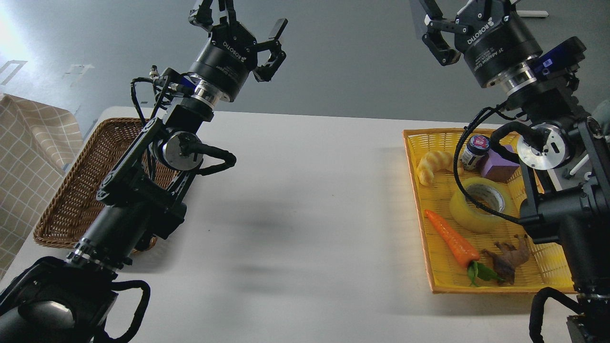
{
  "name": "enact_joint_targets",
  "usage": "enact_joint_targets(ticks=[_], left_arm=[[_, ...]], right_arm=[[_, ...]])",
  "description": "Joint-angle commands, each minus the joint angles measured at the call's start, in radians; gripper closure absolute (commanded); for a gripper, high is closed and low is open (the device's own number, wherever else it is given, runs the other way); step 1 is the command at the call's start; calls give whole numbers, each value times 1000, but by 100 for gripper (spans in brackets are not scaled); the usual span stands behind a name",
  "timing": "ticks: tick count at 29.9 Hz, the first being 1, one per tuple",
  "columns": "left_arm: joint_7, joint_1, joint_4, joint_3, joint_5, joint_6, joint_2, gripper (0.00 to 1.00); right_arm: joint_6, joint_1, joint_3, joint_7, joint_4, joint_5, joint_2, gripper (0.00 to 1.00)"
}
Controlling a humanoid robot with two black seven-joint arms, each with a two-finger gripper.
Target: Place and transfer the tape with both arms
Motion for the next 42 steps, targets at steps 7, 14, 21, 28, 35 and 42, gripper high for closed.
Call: enact_joint_targets(ticks=[7, 14, 21, 28, 35, 42], left_arm=[[-1, 5, 3, -3, 0, -3, 6, 2], [1, 5, 3, -5, -5, -5, 7, 2], [1, 4, 3, -7, -6, -2, 6, 2], [-1, 4, 3, -7, -9, 2, 11, 2], [1, 2, 3, -7, -3, 2, 7, 2], [-1, 2, 5, -7, -9, 2, 11, 2]], right_arm=[[2, -1, 0, 1, 6, 0, 6, 0], [2, -1, 0, 1, 3, 0, 1, 0], [2, 0, 0, 1, 5, 0, 1, 0], [2, 3, 0, 1, 5, 0, 6, 0], [2, 5, 0, 1, 5, -3, 3, 0], [2, 2, 0, 1, 5, -3, -2, 0]])
